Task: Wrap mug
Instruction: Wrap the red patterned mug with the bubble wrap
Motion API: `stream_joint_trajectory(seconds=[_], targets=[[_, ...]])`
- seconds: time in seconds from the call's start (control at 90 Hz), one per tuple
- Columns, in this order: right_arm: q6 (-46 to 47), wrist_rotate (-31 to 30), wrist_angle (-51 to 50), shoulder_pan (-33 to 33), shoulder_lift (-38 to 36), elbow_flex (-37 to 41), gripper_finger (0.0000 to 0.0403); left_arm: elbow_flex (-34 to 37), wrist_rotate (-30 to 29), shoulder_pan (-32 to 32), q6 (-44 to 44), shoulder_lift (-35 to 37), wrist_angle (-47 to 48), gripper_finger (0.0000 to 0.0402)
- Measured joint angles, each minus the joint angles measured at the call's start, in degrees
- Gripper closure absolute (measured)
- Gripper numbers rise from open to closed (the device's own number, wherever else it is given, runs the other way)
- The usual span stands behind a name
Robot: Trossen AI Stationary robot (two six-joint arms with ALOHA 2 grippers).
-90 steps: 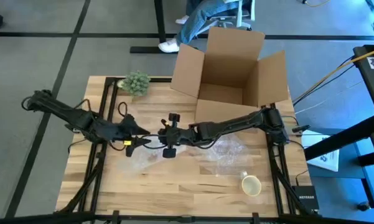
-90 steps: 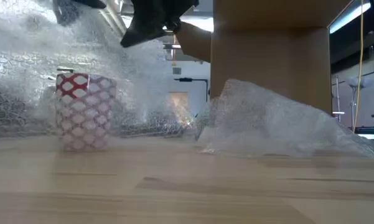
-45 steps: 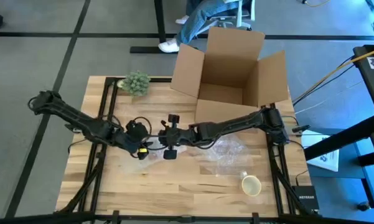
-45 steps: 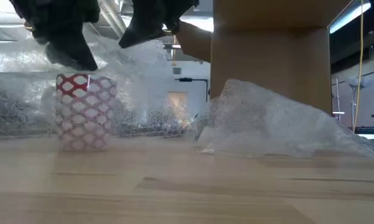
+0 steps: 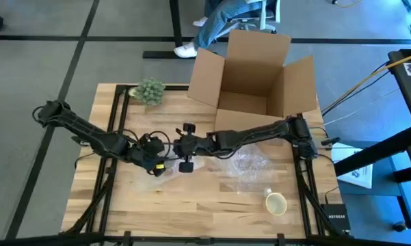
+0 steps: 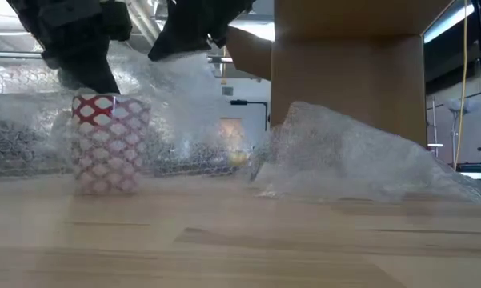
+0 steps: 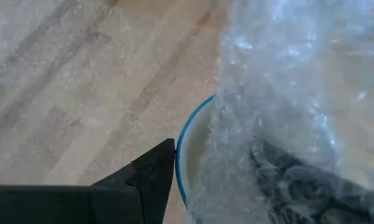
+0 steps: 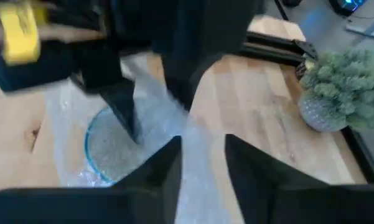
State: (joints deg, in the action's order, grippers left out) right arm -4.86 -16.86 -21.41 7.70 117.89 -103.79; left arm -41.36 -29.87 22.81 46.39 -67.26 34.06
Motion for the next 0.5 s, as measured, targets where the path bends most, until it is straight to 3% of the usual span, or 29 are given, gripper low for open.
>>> stream_joint_trajectory(seconds=[0.178, 0.356, 0.5], targets=[[-2.12, -0.04, -3.47, -3.63, -0.65, -8.1, 0.023, -0.02, 0.04, 0.02, 0.98, 0.0, 0.04, 0.0211], [3.92, 6.28, -12.54, -6.65, -0.52, -8.06, 0.0226, -0.04, 0.28, 0.0, 1.2, 0.0, 0.02, 0.0211], [6.7, 9.88, -15.93, -2.56, -0.51, -4.96, 0.0233, -0.04, 0.83, 0.0, 0.8, 0.16, 0.04, 0.0211]])
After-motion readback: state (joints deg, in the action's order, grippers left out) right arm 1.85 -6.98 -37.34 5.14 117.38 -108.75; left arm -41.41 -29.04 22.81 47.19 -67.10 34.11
